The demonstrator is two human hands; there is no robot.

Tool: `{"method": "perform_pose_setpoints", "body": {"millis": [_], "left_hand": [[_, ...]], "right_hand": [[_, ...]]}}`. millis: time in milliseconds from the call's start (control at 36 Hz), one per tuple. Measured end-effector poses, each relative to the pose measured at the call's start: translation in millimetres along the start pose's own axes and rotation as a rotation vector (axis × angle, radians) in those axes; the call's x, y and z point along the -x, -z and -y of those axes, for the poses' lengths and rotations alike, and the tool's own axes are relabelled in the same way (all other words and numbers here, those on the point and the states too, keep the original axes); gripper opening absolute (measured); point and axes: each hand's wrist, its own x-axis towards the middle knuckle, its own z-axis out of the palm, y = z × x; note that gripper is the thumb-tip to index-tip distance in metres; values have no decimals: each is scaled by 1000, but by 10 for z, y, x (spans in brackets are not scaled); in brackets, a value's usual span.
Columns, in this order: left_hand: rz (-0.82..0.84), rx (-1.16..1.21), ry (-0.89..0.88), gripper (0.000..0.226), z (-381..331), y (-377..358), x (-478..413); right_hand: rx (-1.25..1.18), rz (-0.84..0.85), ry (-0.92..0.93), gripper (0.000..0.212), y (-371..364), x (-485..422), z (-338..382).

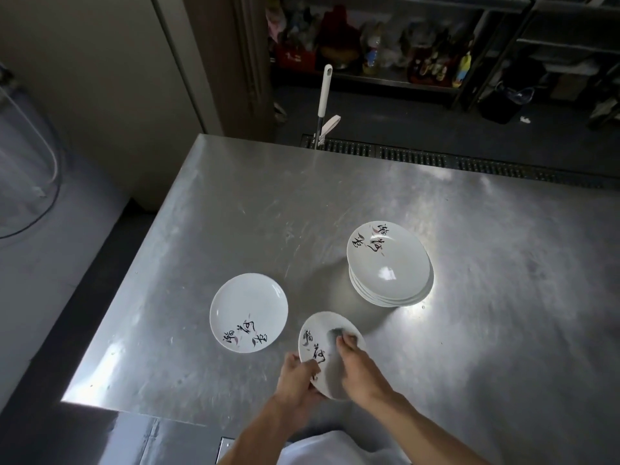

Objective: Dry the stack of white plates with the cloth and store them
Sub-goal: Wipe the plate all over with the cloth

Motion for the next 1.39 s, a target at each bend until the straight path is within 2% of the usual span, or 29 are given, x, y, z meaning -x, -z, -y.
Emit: {"method": "perform_pose_setpoints", "body": {"millis": [111, 167, 250, 306, 389, 500, 528, 611, 639, 722, 778, 833, 944, 1000, 1056, 1167, 1222, 1278, 1333, 1389], "left_hand": [[11, -113, 30, 40, 9, 54, 6], [-2, -127, 23, 27, 44, 87, -15], [1, -149, 11, 29, 61, 115, -69], [15, -174, 5, 28, 35, 107, -62], [59, -212, 9, 33, 47, 118, -87], [38, -173, 12, 33, 81, 113, -107], [35, -157, 7, 34, 79, 103, -110], [72, -162, 2, 35, 58, 83, -104], [82, -172, 8, 35, 56, 85, -98], [53, -133, -1, 31, 73, 66, -90], [-26, -57, -13, 27, 65, 51, -101], [-58, 6, -18, 33, 35, 37, -121], [28, -59, 25, 53, 8, 40, -57], [44, -134, 50, 47, 40, 93, -46], [69, -147, 84, 35, 63, 154, -43], [104, -175, 78, 24, 89, 221, -83], [126, -227, 52, 30, 85, 189, -83], [161, -260, 23, 39, 81, 155, -68], [180, -248, 14, 41, 97, 161, -53], [168, -215, 15, 40, 125, 191, -72]], "right_hand": [[-30, 82, 218, 70, -59, -25, 86], [-6, 55, 200, 71, -67, -72, 28], [57, -84, 57, 74, 6, -110, -96], [81, -48, 113, 74, 3, -98, -92], [18, 128, 250, 71, -19, -13, -13], [73, -5, 62, 74, 16, -90, -160], [67, 0, 68, 72, 10, -103, -148], [166, 79, 269, 71, -25, -60, -58], [160, 98, 286, 71, -22, -63, -58], [77, 44, 132, 68, 55, -90, -114], [15, -35, 0, 64, 57, -89, -160], [58, -51, -54, 70, 56, -57, -154], [7, 9, 29, 71, -30, 50, -55], [-37, 60, 137, 70, -80, 107, -17], [-77, 81, 162, 72, -115, 88, -75], [1, -15, -5, 76, -38, 53, -204], [30, -3, 1, 77, -2, 61, -152], [49, 62, 173, 81, -33, 87, -62], [53, 94, 269, 80, -85, 87, -41], [61, 50, 191, 72, -72, 32, -78]]}}
